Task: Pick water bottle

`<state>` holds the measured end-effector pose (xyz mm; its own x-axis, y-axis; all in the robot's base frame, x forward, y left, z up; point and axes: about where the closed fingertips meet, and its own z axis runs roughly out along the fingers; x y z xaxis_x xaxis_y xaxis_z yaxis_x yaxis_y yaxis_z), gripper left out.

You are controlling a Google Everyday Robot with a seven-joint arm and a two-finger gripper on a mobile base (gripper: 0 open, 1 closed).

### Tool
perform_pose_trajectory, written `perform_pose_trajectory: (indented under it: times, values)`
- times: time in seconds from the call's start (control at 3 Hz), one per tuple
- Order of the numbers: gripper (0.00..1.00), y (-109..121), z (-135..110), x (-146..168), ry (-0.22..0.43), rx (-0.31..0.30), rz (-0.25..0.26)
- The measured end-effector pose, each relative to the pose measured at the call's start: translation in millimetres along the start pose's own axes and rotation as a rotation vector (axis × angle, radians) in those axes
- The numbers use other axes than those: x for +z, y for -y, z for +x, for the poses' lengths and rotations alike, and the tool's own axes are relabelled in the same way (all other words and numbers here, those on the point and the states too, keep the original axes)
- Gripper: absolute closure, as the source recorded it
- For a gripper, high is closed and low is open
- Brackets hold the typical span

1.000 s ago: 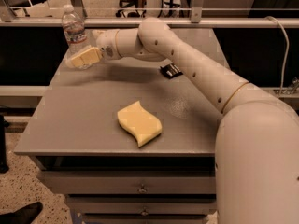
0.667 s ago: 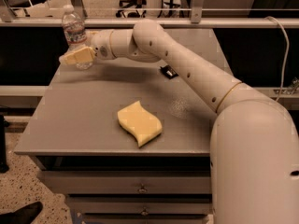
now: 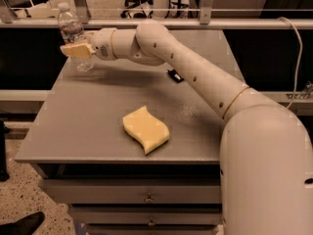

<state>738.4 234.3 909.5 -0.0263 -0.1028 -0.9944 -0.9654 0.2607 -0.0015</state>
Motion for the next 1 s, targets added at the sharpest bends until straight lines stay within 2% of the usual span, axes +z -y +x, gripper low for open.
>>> perform_pose_trajectory:
  times: [0.33, 0.67, 1.0]
  values:
    - [0.85, 4.4, -25.0, -21.1, 0.050, -0.024, 0.029]
    - [1.00, 6.7, -52.8, -56.5, 0.096, -0.065, 0.068]
    - [1.00, 8.9, -53.9, -62.8, 0.099, -0.069, 0.075]
